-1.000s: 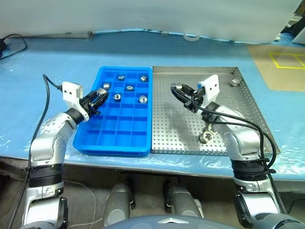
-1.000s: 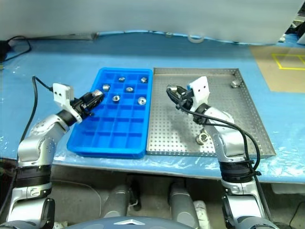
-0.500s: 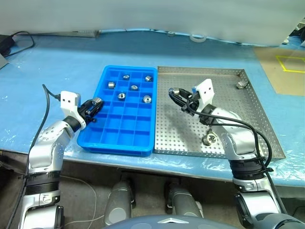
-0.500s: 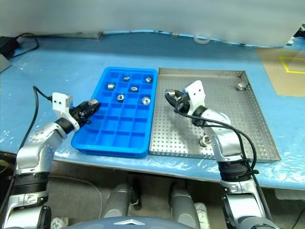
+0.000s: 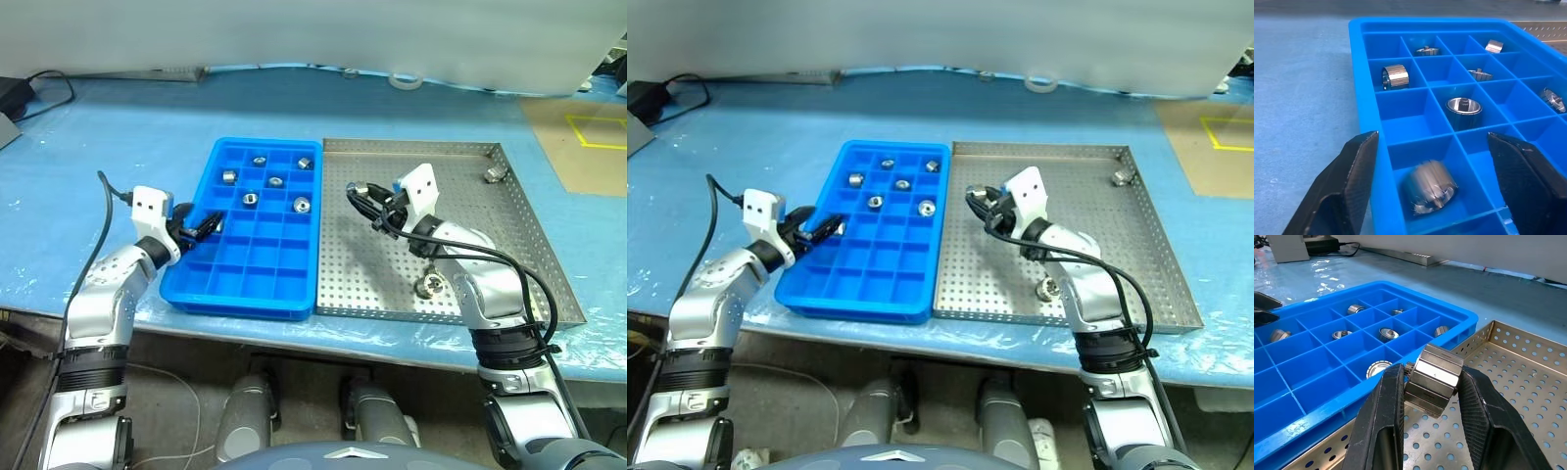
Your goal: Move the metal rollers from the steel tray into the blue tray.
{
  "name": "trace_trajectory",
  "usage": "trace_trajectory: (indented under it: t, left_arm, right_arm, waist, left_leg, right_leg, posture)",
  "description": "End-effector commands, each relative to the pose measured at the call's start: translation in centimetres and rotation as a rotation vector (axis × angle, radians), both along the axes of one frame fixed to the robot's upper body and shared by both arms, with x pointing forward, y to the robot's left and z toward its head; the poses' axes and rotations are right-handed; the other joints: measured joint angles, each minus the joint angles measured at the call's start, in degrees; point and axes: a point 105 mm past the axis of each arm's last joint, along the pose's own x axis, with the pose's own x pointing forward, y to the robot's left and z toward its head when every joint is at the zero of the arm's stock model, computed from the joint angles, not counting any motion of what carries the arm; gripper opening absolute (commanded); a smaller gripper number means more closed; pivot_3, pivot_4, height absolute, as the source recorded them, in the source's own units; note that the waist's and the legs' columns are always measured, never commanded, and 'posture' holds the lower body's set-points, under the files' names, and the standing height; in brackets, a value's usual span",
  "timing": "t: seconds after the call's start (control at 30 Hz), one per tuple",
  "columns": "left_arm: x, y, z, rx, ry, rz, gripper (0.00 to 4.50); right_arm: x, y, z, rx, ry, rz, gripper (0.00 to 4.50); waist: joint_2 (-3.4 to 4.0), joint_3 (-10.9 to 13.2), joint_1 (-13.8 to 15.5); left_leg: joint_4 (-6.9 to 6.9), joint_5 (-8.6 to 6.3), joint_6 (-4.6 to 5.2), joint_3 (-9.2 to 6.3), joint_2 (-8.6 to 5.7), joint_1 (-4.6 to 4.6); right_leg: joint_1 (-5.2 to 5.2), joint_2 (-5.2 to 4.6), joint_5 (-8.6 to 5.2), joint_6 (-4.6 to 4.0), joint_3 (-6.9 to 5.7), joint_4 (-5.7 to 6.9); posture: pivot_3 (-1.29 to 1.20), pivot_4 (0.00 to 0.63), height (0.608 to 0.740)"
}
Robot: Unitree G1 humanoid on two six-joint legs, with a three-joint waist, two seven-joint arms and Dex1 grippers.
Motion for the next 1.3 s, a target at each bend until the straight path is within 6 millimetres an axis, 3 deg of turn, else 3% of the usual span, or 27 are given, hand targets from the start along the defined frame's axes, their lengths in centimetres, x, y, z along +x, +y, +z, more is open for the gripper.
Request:
trace_trajectory:
  t: [0.03, 0.13, 0.23, 0.33, 0.43, 0.53, 0.73, 0.9, 1.0, 1.13, 1.3]
  left_arm:
    - [-0.4, -0.6, -1.1, -0.018, 0.050, -0.040, 3.60]
    - [-0.5, -1.6, 0.9, -0.056, -0.004, -0.095, 3.60]
    - [-1.2, -4.3, 3.1, -0.151, -0.065, -0.244, 3.60]
    - [-1.5, -6.2, 2.3, -0.157, -0.020, -0.343, 3.60]
    - [-0.2, -7.5, 3.0, -0.364, 0.011, -0.364, 3.60]
    - [-0.2, -9.8, 3.3, -0.484, 0.054, -0.475, 3.60]
    - [-1.5, -14.8, 4.0, -0.495, 0.076, -0.698, 3.60]
    - [-0.7, -15.8, 5.4, -0.682, 0.173, -0.749, 3.60]
    - [-0.5, -15.9, 7.4, -0.796, 0.155, -0.781, 3.60]
    - [-1.4, -16.4, 9.9, -0.868, 0.112, -0.849, 3.60]
    - [-2.0, -18.1, 9.7, -0.891, 0.183, -0.889, 3.60]
  right_arm:
    - [0.0, -0.2, 1.3, 0.013, -0.058, -0.004, 1.16]
    - [0.0, -0.3, 1.5, 0.021, -0.060, -0.005, 1.16]
    - [-0.3, -0.1, 2.7, 0.077, -0.070, 0.036, 1.16]
    - [-1.0, 0.5, 3.6, 0.111, -0.072, 0.100, 1.16]
    - [-2.1, 1.3, 3.3, 0.039, -0.078, 0.182, 1.16]
    - [-2.7, 1.7, 3.3, 0.029, -0.074, 0.221, 1.16]
    - [-3.8, 2.2, 4.7, 0.076, -0.052, 0.291, 1.16]
    - [-4.3, 2.4, 4.2, 0.014, -0.052, 0.317, 1.16]
    - [-4.7, 2.3, 3.0, -0.076, -0.045, 0.337, 1.16]
    - [-4.5, 1.8, 3.1, -0.090, -0.060, 0.317, 1.16]
    - [-4.6, 2.0, 3.5, -0.120, -0.095, 0.326, 1.16]
  waist:
    - [0.00, 0.00, 0.09]
    - [0.00, 0.00, 0.11]
    - [-0.02, 0.01, 0.23]
    - [-0.11, 0.05, 0.10]
    - [-0.12, 0.05, 0.11]
    - [-0.14, 0.05, 0.04]
    - [-0.15, 0.05, -0.12]
    - [-0.15, 0.05, -0.12]
    - [-0.18, 0.06, -0.21]
    - [-0.18, 0.06, -0.33]
    - [-0.18, 0.07, -0.29]
  left_leg:
    - [-0.02, 0.00, 0.00, 0.00, 0.00, 0.00]
    - [-0.04, 0.00, 0.02, 0.00, -0.01, -0.08]
    - [-0.04, 0.01, 0.05, 0.00, -0.04, -0.21]
    - [-0.03, 0.04, 0.10, 0.00, -0.04, -0.35]
    - [-0.04, 0.04, 0.10, 0.01, -0.02, -0.34]
    - [-0.03, 0.08, 0.09, 0.00, -0.01, -0.34]
    - [-0.03, 0.06, 0.18, 0.01, -0.01, -0.36]
    - [-0.02, 0.14, 0.23, 0.01, -0.02, -0.35]
    - [-0.01, 0.15, 0.27, 0.03, -0.04, -0.35]
    - [-0.02, 0.22, 0.44, 0.03, -0.02, -0.38]
    - [0.01, 0.21, 0.48, 0.03, -0.03, -0.38]
  right_leg:
    - [0.00, 0.00, 0.00, 0.00, 0.00, -0.01]
    - [-0.04, 0.00, 0.00, 0.00, -0.01, -0.05]
    - [-0.12, -0.03, 0.00, 0.00, -0.01, -0.06]
    - [-0.24, -0.03, 0.00, -0.01, -0.02, -0.05]
    - [-0.26, -0.01, 0.00, -0.01, -0.03, -0.02]
    - [-0.25, -0.01, 0.00, -0.01, -0.08, 0.00]
    - [-0.26, -0.01, 0.00, -0.01, -0.05, -0.03]
    - [-0.24, -0.02, 0.01, -0.02, -0.09, 0.00]
    - [-0.22, -0.03, 0.01, -0.02, -0.08, -0.02]
    - [-0.26, -0.01, 0.01, -0.02, -0.08, -0.02]
    - [-0.23, -0.02, 0.01, -0.02, -0.08, -0.03]
  posture:
    - [-0.06, 0.150, 0.740]
    - [-0.06, 0.150, 0.740]
    - [-0.06, 0.150, 0.740]
    - [-0.07, 0.150, 0.740]
    - [-0.07, 0.150, 0.740]
    - [-0.11, 0.150, 0.740]
    - [-0.13, 0.150, 0.740]
    - [-0.16, 0.150, 0.740]
    - [-0.17, 0.150, 0.740]
    - [-0.18, 0.150, 0.740]
    - [-0.18, 0.150, 0.740]
